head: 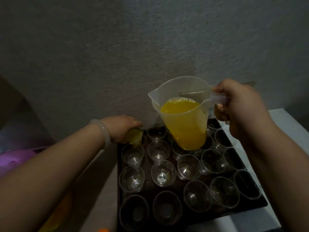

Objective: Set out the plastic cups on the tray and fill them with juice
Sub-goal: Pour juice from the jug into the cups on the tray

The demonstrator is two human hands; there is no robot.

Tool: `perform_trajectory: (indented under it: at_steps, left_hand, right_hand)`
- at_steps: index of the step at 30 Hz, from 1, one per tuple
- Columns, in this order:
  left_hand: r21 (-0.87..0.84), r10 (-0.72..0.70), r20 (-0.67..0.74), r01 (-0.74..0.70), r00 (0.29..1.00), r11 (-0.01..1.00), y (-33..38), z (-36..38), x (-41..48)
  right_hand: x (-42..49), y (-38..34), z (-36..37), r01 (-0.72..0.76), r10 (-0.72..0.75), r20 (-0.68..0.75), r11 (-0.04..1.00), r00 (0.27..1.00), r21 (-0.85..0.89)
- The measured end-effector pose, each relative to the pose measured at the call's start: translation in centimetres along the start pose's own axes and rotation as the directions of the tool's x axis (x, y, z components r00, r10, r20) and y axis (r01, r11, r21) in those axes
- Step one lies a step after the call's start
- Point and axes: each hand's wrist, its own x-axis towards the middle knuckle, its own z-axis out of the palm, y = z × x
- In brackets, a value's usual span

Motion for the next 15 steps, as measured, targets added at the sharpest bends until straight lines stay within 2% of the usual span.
perform_trajectory:
  at_steps: [7, 11, 15]
  left_hand:
    - [-0.045, -0.054, 0.045, 0.056, 0.998, 0.997, 0.0, -0.5, 0.1]
    - [-0.03, -0.062, -0.026, 0.061, 0.998, 0.998, 0.9, -2.3, 0.0]
    - [-0.023, -0.012, -0.145, 0.008, 0.989, 1.0, 3.1, -3.4, 0.4]
  right_hand:
    - [0.1, 0.3, -0.5, 0.006, -0.006, -0.006, 0.999, 1.0, -0.038]
    - [0.2, 0.5, -0.8, -0.005, 0.005, -0.008, 0.999, 1.0, -0.05]
    - [0.3, 0.6, -1.0, -0.014, 0.014, -0.016, 1.0, 1.0, 0.009]
